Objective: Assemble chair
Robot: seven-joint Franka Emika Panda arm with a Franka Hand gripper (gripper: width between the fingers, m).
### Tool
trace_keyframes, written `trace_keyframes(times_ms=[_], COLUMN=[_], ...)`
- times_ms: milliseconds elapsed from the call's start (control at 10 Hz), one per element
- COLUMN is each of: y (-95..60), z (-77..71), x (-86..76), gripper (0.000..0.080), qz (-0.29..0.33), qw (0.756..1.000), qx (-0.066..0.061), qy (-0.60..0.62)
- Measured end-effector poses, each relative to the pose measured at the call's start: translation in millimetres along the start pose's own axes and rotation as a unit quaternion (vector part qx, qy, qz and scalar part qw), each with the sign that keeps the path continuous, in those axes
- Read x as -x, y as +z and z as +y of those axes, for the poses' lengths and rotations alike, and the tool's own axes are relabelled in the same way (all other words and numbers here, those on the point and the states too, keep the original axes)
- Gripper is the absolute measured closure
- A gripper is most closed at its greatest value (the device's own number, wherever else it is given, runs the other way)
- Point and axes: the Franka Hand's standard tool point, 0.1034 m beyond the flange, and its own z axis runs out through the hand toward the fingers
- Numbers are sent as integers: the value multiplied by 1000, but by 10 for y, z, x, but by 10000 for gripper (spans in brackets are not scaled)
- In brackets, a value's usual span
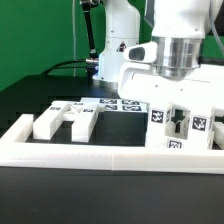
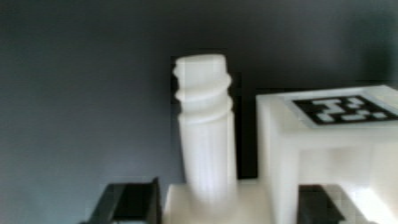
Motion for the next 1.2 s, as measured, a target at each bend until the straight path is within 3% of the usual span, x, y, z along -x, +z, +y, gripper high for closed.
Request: trace_keyframes(times_ms=[400,600,900,1000,1200], y=[-477,-427,-443,-535,-631], z=[132,148,285,361,451], x=[-108,-91,-20,15,-2], gripper=[469,469,468,468,468], qz=[-19,-24,-124,-187,-247], qw=[999,999,992,982,969], qx=[-13,-9,12,17,26], qy=[-22,-22,-22,-9,-5])
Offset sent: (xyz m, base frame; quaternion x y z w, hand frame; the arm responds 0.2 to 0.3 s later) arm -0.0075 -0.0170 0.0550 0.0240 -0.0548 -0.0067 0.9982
